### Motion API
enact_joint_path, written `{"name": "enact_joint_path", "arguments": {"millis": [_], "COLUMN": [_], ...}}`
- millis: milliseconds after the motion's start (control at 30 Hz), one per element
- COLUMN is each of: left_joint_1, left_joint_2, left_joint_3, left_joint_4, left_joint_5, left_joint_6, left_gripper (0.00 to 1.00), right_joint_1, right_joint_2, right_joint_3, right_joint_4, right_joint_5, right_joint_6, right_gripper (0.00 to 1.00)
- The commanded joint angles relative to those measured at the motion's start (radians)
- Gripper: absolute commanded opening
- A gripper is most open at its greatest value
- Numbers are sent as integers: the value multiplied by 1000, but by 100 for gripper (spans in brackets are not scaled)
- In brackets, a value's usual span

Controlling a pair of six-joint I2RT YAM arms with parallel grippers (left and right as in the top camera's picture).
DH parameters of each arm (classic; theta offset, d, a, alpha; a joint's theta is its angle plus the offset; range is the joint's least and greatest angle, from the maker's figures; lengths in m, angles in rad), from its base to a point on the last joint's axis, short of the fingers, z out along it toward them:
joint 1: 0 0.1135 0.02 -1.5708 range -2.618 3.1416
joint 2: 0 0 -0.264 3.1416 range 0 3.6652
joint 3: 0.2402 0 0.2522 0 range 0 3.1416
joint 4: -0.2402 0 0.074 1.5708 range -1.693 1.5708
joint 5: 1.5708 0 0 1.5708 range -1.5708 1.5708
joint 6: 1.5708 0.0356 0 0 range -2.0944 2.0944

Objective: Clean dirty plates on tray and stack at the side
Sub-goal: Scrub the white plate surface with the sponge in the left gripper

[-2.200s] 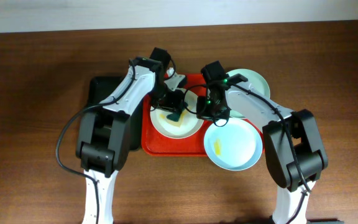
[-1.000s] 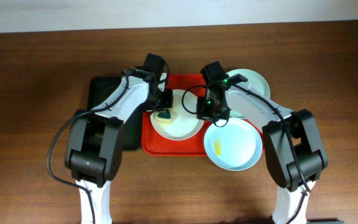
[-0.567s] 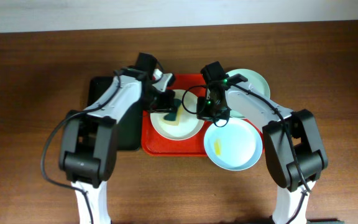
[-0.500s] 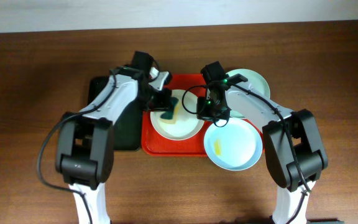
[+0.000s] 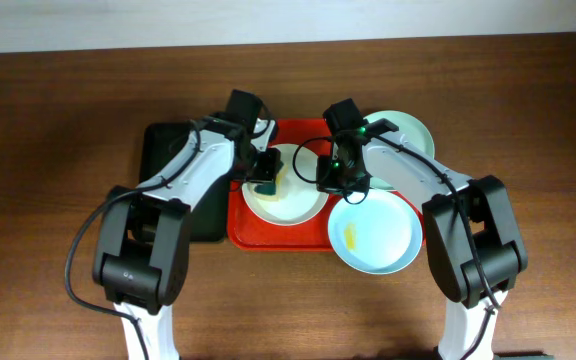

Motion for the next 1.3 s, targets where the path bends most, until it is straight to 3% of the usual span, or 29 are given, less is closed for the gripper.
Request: {"name": "enact_joint_path", "arguments": {"millis": [0,167,333,567,967,1267], "left_joint_1": [-6,-6,-5,-15,-76,-76], "left_joint_2": [-23,-24,-71,-92,-93,-93], "left_joint_3": [-16,-16,-10,-43,-107,-109], "left_joint_4": [-23,-63,-84,-92,20,-15], "left_joint_5": [-84,-108,-116,-246,-210,-285], "left_joint_6": [-122,-233,-244,-356,-351,-377], "left_gripper": [0,0,0,0,0,0], "right_joint_1": [4,4,4,4,4,4], "right_joint_2": [17,17,17,17,17,17], "right_joint_3": [-18,-18,-18,-18,-18,-18], "right_joint_4": [0,1,1,1,1,1], "right_joint_5": [10,10,10,10,10,10], "right_joint_6": [-10,-11,-11,-11,-10,-10], "right_gripper": [5,5,5,5,5,5]}}
